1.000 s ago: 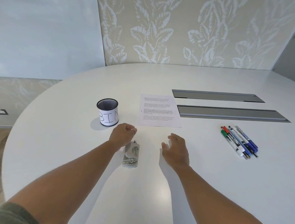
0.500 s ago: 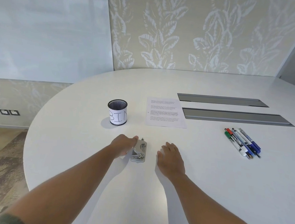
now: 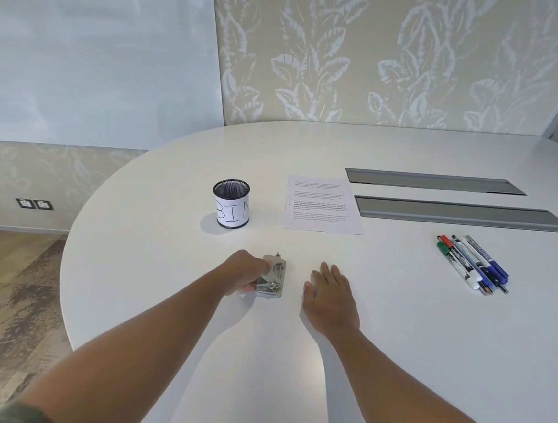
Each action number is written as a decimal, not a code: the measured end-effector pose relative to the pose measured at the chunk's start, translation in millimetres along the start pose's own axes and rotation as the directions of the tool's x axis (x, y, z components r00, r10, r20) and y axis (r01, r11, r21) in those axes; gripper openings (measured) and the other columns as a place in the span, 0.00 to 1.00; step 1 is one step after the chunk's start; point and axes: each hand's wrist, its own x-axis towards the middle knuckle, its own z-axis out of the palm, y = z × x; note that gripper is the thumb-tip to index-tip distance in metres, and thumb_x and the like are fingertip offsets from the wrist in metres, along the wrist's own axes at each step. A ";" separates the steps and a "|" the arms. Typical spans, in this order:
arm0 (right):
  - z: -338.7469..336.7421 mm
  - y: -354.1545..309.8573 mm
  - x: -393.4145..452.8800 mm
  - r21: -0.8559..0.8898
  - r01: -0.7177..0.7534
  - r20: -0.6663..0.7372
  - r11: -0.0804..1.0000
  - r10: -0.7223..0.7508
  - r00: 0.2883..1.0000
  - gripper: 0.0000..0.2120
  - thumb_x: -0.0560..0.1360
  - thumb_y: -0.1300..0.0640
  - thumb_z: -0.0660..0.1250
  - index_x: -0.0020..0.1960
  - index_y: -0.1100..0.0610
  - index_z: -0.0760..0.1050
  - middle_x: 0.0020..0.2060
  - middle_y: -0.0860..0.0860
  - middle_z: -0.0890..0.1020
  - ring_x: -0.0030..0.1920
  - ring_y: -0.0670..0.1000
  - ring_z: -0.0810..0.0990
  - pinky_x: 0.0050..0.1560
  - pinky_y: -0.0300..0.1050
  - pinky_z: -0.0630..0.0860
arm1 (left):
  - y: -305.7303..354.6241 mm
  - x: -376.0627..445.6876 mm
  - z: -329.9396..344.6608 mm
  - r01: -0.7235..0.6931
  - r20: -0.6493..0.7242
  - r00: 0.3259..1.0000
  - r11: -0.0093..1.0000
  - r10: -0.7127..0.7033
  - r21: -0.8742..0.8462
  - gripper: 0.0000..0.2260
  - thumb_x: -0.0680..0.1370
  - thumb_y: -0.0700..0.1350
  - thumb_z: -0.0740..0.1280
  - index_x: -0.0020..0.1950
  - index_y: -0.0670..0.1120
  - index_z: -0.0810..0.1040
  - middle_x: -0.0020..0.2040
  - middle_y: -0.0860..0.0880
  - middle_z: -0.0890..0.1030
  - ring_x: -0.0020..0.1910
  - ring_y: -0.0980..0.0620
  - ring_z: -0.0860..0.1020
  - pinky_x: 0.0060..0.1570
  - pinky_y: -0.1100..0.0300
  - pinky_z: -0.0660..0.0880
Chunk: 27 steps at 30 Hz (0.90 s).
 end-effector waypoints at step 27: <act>0.9 -0.5 -2.0 0.026 -0.021 0.004 0.999 0.021 1.000 0.20 0.81 0.50 0.50 0.68 0.55 0.70 0.78 0.51 0.59 0.79 0.51 0.51 0.77 0.48 0.50 | -38.0 -5.2 -98.4 0.026 -0.323 0.945 0.997 -0.050 -0.077 0.06 0.77 0.43 0.63 0.42 0.43 0.76 0.41 0.47 0.80 0.38 0.52 0.78 0.33 0.62 0.73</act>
